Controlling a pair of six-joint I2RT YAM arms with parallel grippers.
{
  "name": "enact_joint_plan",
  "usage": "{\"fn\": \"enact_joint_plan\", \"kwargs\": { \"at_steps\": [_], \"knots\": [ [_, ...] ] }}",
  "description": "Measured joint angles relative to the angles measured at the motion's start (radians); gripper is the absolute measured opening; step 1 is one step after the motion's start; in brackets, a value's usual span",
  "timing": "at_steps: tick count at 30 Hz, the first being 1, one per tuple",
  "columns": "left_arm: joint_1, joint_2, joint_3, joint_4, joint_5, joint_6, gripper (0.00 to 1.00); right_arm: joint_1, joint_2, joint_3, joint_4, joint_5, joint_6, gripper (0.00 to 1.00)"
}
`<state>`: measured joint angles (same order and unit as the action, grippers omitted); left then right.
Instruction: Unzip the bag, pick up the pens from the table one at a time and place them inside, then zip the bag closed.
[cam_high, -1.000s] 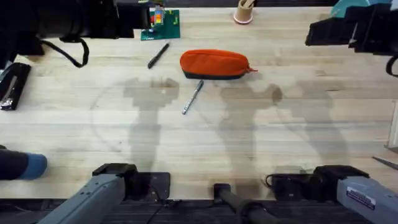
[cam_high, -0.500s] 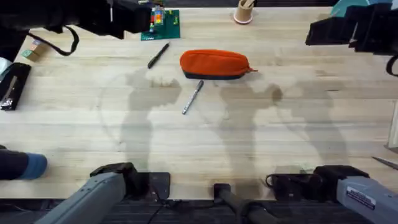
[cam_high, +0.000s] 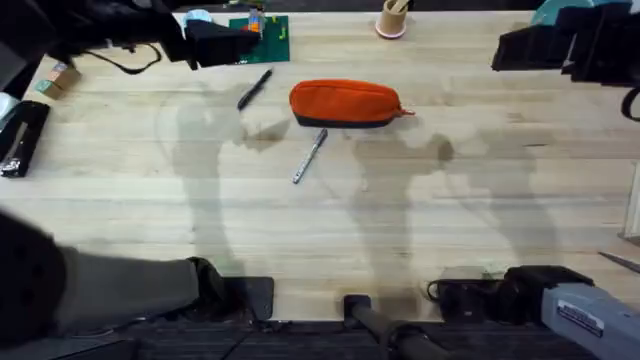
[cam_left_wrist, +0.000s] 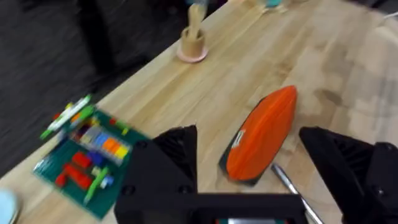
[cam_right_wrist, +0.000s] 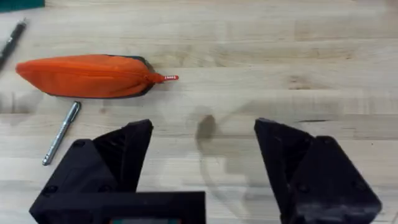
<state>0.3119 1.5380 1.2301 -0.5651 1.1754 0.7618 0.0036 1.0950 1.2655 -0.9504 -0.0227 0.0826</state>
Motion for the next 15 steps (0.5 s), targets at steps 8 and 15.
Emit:
{"fn": "enact_joint_plan", "kwargs": {
  "at_steps": [8,15],
  "knots": [
    [-0.02,0.226,0.0,0.106,0.29,0.151,0.993,0.0,0.0,0.001,0.0,0.0,0.0,0.996],
    [-0.094,0.308,0.0,0.088,0.276,0.226,0.993,0.0,0.0,0.001,0.0,0.0,0.0,0.996]
  ]
}}
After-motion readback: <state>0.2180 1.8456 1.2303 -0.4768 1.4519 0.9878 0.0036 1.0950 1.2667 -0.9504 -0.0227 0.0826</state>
